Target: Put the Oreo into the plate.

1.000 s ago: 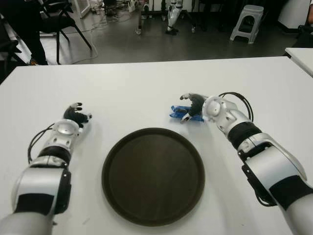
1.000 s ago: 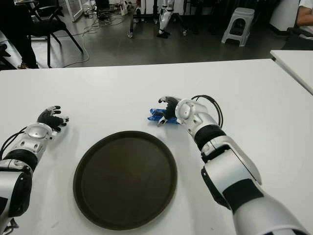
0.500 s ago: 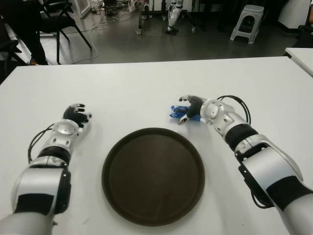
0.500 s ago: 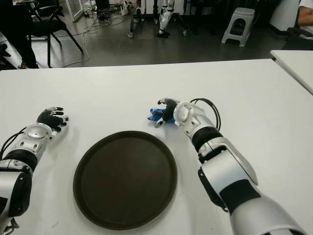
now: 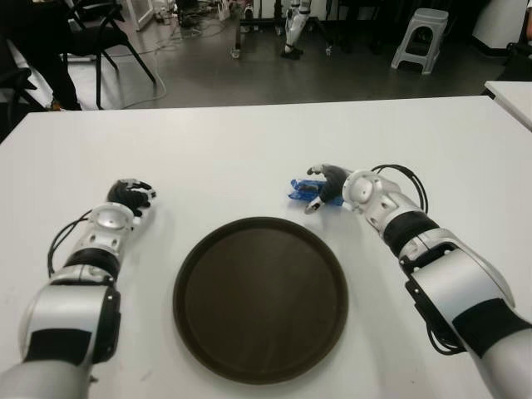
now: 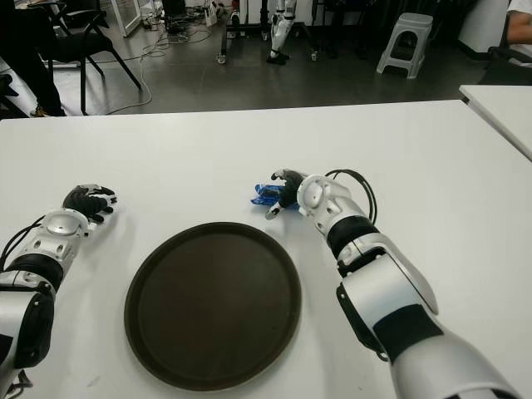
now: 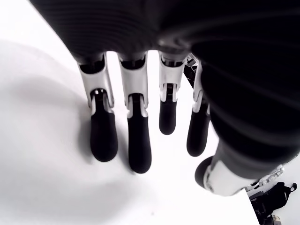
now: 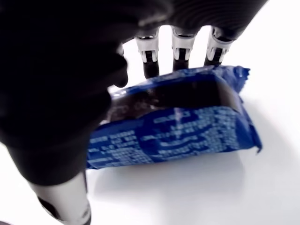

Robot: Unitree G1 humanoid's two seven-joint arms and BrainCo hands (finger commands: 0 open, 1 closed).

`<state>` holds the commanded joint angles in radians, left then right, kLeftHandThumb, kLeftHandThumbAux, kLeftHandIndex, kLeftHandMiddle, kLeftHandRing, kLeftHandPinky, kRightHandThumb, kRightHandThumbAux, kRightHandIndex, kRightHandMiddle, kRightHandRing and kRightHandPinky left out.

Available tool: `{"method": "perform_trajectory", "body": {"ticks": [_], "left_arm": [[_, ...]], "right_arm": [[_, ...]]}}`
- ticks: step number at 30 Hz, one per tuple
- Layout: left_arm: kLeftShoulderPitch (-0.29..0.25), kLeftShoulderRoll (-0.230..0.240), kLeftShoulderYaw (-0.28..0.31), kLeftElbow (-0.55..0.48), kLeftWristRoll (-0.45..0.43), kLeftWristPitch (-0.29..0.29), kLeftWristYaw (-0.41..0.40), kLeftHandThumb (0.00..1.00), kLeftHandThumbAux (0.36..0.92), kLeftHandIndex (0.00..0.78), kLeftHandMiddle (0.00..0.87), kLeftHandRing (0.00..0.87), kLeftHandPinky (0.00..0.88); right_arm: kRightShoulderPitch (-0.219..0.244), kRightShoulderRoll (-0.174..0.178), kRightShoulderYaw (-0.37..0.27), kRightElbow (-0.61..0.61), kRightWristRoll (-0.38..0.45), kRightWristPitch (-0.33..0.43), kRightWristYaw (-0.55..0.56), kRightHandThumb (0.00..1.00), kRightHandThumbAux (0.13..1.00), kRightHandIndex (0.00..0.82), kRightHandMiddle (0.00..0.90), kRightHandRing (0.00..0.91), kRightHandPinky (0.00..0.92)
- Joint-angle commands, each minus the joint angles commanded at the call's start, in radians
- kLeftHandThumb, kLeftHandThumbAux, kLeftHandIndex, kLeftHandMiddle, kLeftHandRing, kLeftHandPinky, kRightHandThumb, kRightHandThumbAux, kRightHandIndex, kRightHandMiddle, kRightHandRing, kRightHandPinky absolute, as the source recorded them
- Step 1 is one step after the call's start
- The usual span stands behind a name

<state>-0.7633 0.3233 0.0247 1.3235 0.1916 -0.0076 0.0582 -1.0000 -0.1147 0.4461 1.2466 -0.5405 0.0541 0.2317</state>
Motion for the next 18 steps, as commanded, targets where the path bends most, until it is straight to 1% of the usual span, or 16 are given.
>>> {"method": "perform_trajectory", "body": {"ticks": [3,8,11,15,18], "left_arm": [[0.001,0.001,-0.002,0.001,0.002,0.000,0.001,0.668,0.731,0.396,0.149,0.178,0.183],[0.003,0.002,0.000,0.002,0.000,-0.003,0.003,0.670,0.730,0.397,0.153,0.185,0.193],[0.003,0.001,0.003,0.002,-0.003,-0.003,0.003,0.670,0.729,0.397,0.162,0.193,0.198],[0.004,0.002,0.009,0.003,-0.009,-0.002,-0.004,0.669,0.730,0.397,0.152,0.188,0.197],[0.002,0.003,0.009,0.003,-0.008,-0.001,-0.010,0.669,0.731,0.397,0.147,0.186,0.196]], "right_arm": [[-0.009,0.000,0.001,0.009,-0.005,0.010,-0.001,0.000,0.824,0.036,0.057,0.009,0.000],[-0.005,-0.001,-0.011,0.012,0.005,0.000,-0.020,0.000,0.818,0.035,0.051,0.006,0.000],[-0.011,-0.004,-0.013,0.019,0.007,-0.003,-0.008,0.000,0.815,0.035,0.049,0.006,0.000],[-0.021,-0.003,-0.013,0.036,0.003,-0.002,-0.001,0.000,0.809,0.033,0.046,0.007,0.000],[-0.024,-0.004,0.001,0.047,-0.015,-0.001,-0.004,0.000,0.805,0.035,0.047,0.009,0.000]]}}
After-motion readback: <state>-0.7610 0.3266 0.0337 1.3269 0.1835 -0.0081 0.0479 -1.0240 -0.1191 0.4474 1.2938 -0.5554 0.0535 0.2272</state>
